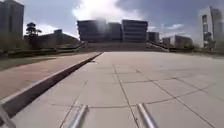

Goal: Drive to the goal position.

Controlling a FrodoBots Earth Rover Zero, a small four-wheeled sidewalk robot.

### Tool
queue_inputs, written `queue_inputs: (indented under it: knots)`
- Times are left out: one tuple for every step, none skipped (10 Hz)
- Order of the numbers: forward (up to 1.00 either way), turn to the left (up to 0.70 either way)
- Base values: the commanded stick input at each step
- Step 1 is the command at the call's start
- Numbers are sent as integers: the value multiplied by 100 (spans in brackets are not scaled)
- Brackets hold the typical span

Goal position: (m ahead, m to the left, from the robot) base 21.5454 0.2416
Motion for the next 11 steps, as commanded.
queue_inputs:
  knots:
    - [70, 0]
    - [70, 0]
    - [70, 0]
    - [70, 0]
    - [70, 0]
    - [70, 0]
    - [70, 0]
    - [70, 0]
    - [70, 0]
    - [70, 15]
    - [70, 35]
